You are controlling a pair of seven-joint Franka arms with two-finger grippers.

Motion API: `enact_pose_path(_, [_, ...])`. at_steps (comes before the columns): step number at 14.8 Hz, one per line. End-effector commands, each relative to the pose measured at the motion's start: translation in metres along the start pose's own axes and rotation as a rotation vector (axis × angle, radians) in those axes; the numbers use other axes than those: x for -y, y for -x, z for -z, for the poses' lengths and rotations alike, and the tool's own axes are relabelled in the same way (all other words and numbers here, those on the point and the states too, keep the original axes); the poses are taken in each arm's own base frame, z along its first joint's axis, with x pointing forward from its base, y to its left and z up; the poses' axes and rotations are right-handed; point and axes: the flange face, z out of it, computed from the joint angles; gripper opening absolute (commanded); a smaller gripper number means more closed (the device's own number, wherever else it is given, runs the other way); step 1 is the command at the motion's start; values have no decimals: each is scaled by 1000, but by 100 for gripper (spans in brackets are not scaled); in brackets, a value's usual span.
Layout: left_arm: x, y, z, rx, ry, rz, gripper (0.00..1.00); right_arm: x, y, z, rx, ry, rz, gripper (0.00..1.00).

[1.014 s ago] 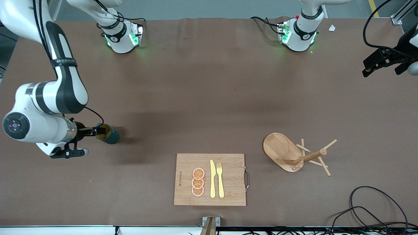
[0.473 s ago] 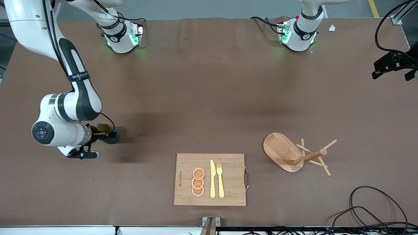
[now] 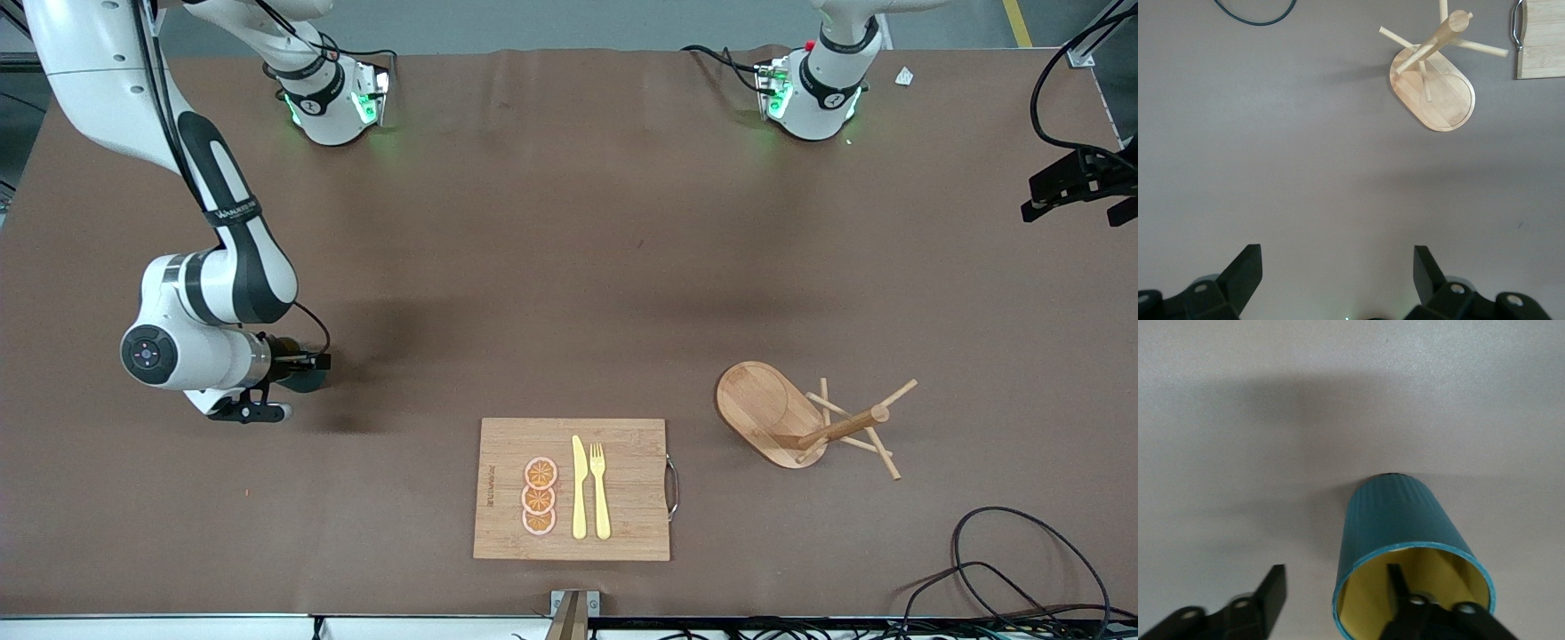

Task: Pass cup and hang on rack
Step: 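Close the right gripper on the teal mug rim and lift it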

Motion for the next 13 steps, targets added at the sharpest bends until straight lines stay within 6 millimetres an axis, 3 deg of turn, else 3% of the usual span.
enact_pose_path(1, [3,-2,3,2,15,4,100,3,6,5,-9,-10,-14,23])
enact_pose_path(4, [13,-4,-1,10,13,21,100,2,6,6,-11,-10,-15,7])
enact_pose_path(7, [22,-4,-4,14,15,36,100,6,4,16,-30,-3,9,0])
enact_pose_path(10, [22,-8,-10,24,17,35,100,46,1,63,-66,7,72,0])
enact_pose_path(13, [23,-11,-15,36,15,35,100,124,4,112,-144,-2,168,0])
